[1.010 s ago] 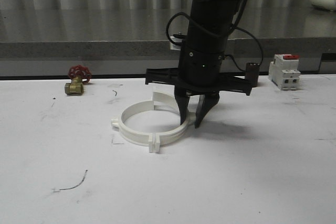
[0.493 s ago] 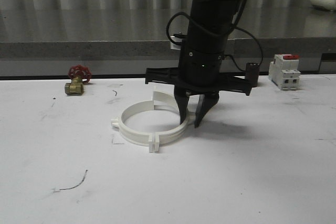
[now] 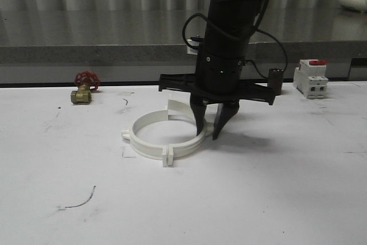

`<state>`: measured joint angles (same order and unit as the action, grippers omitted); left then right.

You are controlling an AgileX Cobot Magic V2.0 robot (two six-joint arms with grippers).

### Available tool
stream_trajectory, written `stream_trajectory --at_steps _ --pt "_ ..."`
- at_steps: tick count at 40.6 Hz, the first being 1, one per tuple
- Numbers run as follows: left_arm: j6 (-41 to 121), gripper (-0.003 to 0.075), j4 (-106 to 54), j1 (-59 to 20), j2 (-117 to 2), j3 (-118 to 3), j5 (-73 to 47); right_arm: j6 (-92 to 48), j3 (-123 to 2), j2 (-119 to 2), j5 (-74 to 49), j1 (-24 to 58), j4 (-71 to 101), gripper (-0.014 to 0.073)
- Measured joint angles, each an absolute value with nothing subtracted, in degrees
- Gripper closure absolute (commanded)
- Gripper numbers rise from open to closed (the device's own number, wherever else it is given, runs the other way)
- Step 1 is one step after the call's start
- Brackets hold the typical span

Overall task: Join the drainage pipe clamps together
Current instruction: 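Press the held half's tabs against the placed half's tabs to close the ring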

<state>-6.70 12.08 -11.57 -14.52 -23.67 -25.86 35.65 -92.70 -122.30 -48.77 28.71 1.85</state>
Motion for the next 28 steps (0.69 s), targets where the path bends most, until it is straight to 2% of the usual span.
stream_trajectory --at_steps 6,15,24,28 --pt "-6.7 0.0741 12.1 -11.6 -14.5 -23.7 -25.9 36.0 -92.7 -122.3 -48.8 28.7 1.9 0.0427" --pt "-6.7 0.0741 12.1 -11.6 -14.5 -23.7 -25.9 36.0 -92.7 -122.3 -48.9 28.7 1.9 0.0425" --pt "-6.7 0.0741 12.1 -11.6 -14.5 -23.7 -25.9 36.1 -92.7 -122.3 -48.9 28.7 1.9 0.0325" --pt "-6.7 0.0741 12.1 -11.6 -14.5 -23.7 -25.9 36.1 -92.7 -122.3 -48.9 28.7 1.9 0.0312"
